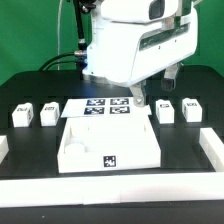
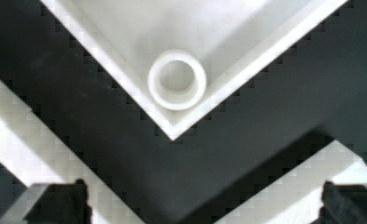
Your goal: Assemble one leg
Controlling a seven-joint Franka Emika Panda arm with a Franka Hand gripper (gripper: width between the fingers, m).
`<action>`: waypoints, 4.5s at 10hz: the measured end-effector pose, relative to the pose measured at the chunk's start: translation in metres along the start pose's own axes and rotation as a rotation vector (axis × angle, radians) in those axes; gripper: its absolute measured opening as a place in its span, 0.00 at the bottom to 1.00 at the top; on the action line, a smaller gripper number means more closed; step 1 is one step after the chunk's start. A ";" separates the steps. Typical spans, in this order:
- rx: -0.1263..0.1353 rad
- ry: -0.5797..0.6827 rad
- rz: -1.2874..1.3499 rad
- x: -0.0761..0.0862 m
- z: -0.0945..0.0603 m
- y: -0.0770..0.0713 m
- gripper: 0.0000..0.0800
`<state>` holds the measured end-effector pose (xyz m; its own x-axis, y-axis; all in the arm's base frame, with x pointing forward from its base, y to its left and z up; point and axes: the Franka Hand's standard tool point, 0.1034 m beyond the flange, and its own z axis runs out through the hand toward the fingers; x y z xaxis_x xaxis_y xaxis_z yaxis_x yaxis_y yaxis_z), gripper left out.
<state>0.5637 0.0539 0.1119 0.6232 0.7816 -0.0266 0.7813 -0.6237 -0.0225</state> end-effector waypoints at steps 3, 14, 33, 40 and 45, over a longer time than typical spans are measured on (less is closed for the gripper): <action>0.000 0.000 0.000 0.000 0.000 0.000 0.81; -0.005 0.001 -0.438 -0.067 0.025 -0.038 0.81; 0.024 0.032 -0.684 -0.131 0.108 -0.054 0.08; 0.000 0.088 -0.641 -0.041 0.107 -0.061 0.08; -0.003 0.092 -0.629 -0.030 0.107 -0.067 0.08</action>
Offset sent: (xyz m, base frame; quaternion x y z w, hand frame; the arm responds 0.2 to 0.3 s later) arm 0.0000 0.0000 0.0000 0.0000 0.0000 0.0000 1.0000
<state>0.4888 0.0719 0.0071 0.0452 0.9960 0.0772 0.9990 -0.0451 -0.0027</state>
